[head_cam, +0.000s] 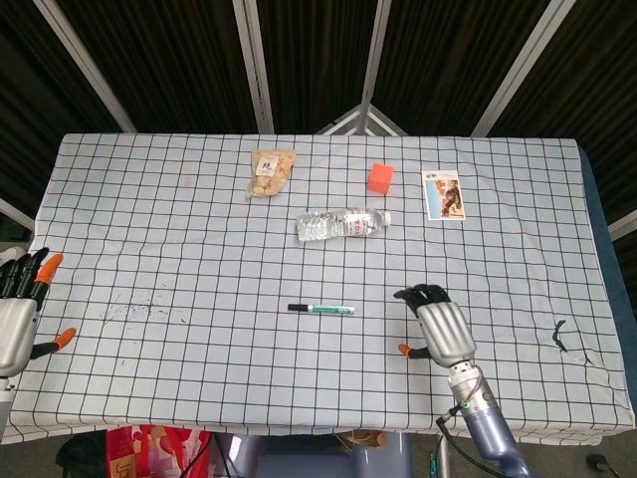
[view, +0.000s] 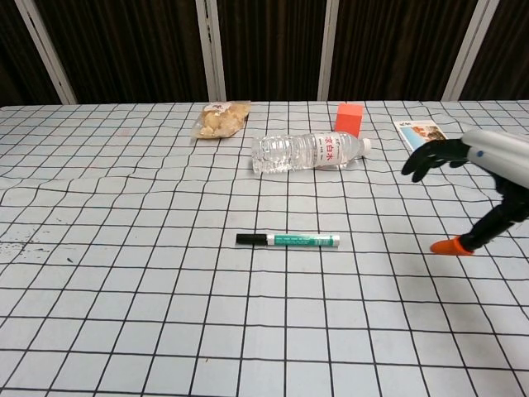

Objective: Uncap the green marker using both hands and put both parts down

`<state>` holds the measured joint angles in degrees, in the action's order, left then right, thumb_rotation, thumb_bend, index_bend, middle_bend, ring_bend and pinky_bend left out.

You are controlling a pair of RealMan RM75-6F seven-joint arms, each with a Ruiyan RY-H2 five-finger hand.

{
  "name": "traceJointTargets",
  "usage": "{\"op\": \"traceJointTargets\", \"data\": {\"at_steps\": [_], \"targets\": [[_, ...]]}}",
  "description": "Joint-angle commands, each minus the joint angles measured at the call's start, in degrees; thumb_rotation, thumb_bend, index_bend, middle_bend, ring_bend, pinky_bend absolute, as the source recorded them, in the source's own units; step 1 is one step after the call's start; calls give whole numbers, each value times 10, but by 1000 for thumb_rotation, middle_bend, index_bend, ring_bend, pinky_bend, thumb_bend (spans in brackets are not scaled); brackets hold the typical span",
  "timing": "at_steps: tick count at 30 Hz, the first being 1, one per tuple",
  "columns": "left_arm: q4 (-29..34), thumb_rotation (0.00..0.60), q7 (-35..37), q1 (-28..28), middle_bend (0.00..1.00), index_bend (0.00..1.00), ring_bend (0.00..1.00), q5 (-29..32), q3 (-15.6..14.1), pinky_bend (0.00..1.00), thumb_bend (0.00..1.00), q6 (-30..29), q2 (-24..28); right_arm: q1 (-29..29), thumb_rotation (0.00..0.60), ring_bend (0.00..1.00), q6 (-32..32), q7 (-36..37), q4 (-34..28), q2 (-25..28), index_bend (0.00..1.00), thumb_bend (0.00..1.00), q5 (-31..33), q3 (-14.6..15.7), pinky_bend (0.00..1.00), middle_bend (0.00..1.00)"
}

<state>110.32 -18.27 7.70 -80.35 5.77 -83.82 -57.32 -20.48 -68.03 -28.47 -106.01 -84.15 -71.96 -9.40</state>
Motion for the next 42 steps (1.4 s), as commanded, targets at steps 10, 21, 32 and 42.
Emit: {"op": "traceJointTargets", "data": {"at_steps": [10,21,32,42], "targets": [[11,600,-20,11,0,35,0,17,9,32,194,6,2,-83,600,184,25,-122,24,-112,316,131,106,-34,163,341],[15,600,-32,20,0,35,0,33,14,32,194,13,4,-141,600,184,34,-144,100,-180,333,204,161,-62,157,361],[5,600,-32,26,0,35,0,50,17,32,194,16,3,-185,600,184,43,-157,151,-218,414,274,194,-72,149,409],[1,600,-42,33,0,35,0,58,19,32,194,21,0,-206,600,184,52,-145,200,-244,416,274,209,-68,149,412]]}}
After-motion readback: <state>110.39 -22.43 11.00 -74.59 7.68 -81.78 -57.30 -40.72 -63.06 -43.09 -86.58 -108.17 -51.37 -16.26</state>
